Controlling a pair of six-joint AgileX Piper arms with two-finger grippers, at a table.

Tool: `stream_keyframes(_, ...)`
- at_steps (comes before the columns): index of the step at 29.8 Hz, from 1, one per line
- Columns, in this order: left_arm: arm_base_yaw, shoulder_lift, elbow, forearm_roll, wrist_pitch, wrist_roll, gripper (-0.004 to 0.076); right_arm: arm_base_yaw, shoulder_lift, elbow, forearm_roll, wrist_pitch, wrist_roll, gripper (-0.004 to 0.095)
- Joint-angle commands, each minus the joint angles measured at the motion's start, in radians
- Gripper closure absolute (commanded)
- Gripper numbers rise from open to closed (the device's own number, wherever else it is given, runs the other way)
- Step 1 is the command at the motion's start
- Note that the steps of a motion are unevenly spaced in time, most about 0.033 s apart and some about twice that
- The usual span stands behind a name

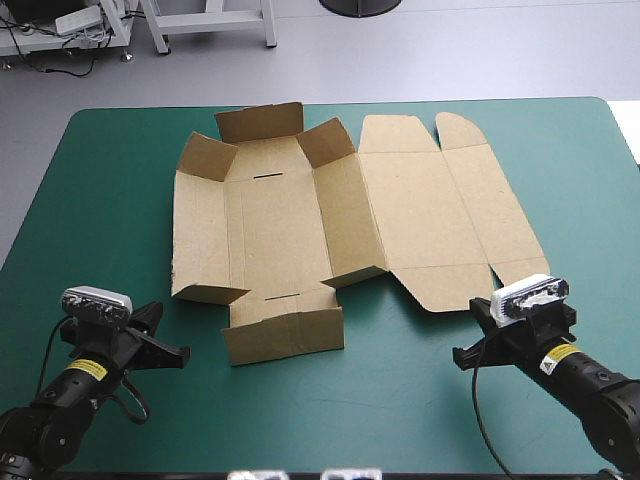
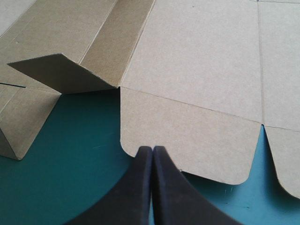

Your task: Fold the box

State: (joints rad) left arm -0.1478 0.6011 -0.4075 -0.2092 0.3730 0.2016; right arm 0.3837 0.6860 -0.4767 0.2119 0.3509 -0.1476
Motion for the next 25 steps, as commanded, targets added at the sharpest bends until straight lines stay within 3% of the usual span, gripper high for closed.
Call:
stream_keyframes(1, -0.008, 0.005, -0.032, -0.016, -0.064, -0.007, 0.0729, -0.005, 0.001, -0.035, -0.001, -0.066, -0.001, 0.0933)
stream_keyframes(9, -0.008, 0.005, -0.032, -0.016, -0.067, -0.007, 0.0729, -0.005, 0.001, -0.035, -0.001, -0.066, -0.001, 0.0933)
stream_keyframes(18, -0.006, 0.045, -0.082, -0.12, 0.025, -0.064, 0.0725, -0.005, 0.003, -0.035, -0.001, -0.066, 0.012, 0.0933)
stream_keyframes(21, -0.006, 0.103, -0.137, -0.121, 0.096, -0.079, 0.0658, -0.005, 0.003, -0.037, -0.001, -0.066, 0.015, 0.0931)
stream_keyframes(25, -0.006, 0.189, -0.217, -0.143, 0.14, -0.086, 0.0475, -0.005, 0.003, -0.037, 0.001, -0.081, 0.015, 0.0931)
